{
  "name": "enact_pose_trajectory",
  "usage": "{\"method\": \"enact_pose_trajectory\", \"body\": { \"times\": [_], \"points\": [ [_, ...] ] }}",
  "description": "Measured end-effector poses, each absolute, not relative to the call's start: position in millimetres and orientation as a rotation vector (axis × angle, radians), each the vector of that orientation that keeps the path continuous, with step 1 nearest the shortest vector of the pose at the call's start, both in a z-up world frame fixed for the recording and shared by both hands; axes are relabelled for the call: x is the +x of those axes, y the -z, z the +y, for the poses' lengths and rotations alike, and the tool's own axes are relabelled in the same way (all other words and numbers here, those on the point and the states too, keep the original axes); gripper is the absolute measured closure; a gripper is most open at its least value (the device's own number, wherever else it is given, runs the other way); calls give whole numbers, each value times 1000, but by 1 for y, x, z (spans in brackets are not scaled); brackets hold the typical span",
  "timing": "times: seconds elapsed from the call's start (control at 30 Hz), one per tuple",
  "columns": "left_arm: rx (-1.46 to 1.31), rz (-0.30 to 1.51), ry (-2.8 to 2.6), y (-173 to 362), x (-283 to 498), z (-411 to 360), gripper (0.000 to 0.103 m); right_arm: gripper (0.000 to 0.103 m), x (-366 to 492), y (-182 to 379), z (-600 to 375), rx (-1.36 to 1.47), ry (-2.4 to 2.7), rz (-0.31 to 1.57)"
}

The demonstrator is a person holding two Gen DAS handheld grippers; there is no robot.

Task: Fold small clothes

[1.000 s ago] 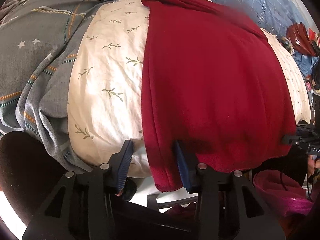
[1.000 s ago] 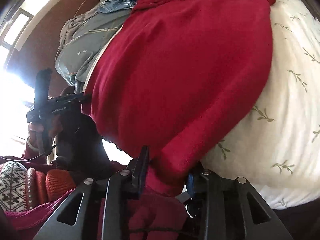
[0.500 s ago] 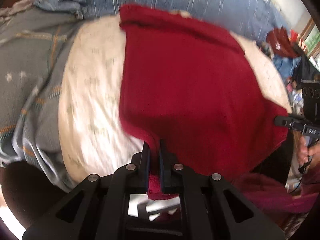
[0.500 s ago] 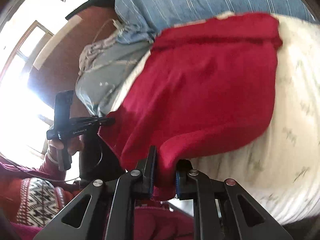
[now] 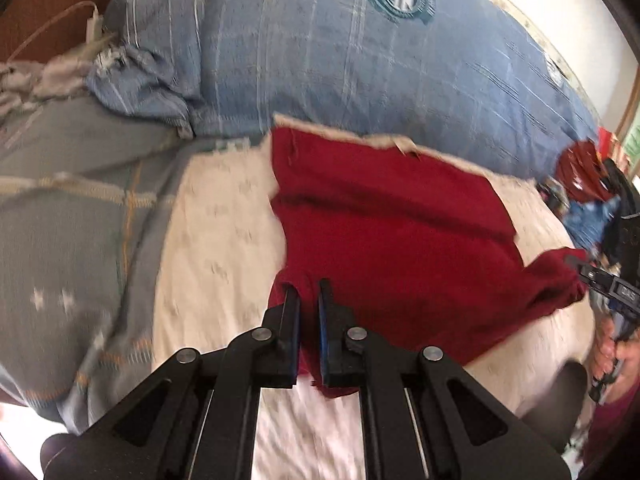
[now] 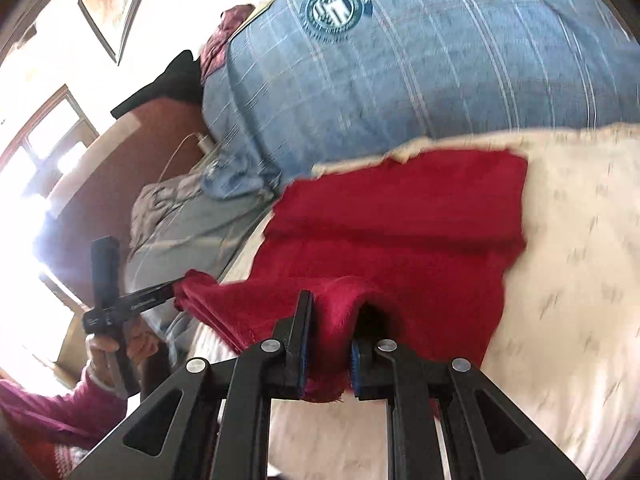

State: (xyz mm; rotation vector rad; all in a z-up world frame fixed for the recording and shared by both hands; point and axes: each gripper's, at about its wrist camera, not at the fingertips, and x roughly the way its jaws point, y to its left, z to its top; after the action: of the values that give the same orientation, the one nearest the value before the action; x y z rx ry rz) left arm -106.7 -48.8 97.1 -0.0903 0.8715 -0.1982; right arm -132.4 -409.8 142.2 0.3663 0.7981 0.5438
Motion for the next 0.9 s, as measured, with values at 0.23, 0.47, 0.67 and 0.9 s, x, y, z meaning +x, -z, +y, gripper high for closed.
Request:
{"method": "enact_pose_trajectory", "body": {
  "times": [0.23,0.47,0.67,0.9],
  "points": [
    [-70,831,173,-104,-44,-63,98,89,-78,-149,-407,276,-444,756],
    [-57,813,146,-106,11,-76,98,89,-20,-136,-418,316,-376,771],
    [-34,854,126,-90,65,-91,98,89,29,-111,-432,365,-321,809],
    [-44,908,118,-64,100,-97,96,85,60,-77,-449,506,-305,898]
  ]
}}
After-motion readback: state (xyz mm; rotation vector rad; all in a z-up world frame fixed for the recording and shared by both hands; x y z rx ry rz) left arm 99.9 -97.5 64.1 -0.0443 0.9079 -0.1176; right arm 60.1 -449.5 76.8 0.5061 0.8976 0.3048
